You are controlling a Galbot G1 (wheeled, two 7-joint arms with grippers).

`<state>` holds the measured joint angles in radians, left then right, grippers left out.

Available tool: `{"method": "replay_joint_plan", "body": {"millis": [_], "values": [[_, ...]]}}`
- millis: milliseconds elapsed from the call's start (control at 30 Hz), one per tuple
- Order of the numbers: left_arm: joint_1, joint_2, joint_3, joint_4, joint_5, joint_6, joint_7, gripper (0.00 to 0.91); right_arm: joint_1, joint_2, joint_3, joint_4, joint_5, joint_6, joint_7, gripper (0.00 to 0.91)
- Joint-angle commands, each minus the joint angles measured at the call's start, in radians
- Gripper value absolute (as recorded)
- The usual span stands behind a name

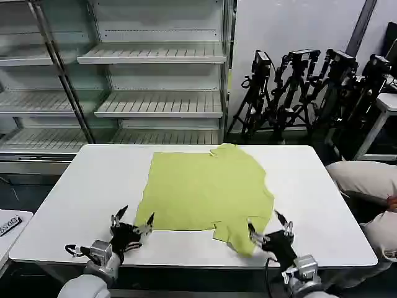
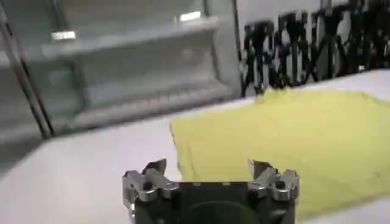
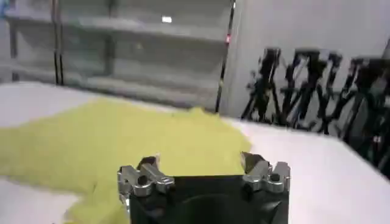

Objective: Fold and organize the clothes.

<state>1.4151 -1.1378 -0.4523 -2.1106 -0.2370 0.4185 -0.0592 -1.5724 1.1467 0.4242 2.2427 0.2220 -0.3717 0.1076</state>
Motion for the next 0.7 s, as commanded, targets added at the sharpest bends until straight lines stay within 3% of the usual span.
{"method": "replay_joint_plan", "body": {"millis": [33,367,700], "values": [[0.068,0.012,-0.027,-0.007,-0.103,0.161,-0.039,0.907,-0.117,-0.030,-0.019,0.043,0.029,-0.056,0.048,0.907],[0.043,0.019,-0.083,0.046,-0.166,0.160,-0.063,0.907,-0.096,0.000,-0.063,0.010,0.028,-0.048,0.058,0.907],[0.031,0.024,-0.071,0.042,-0.177,0.160,-0.051,0.907,-0.089,0.011,-0.085,0.007,0.025,-0.099,0.076,0.907]]}}
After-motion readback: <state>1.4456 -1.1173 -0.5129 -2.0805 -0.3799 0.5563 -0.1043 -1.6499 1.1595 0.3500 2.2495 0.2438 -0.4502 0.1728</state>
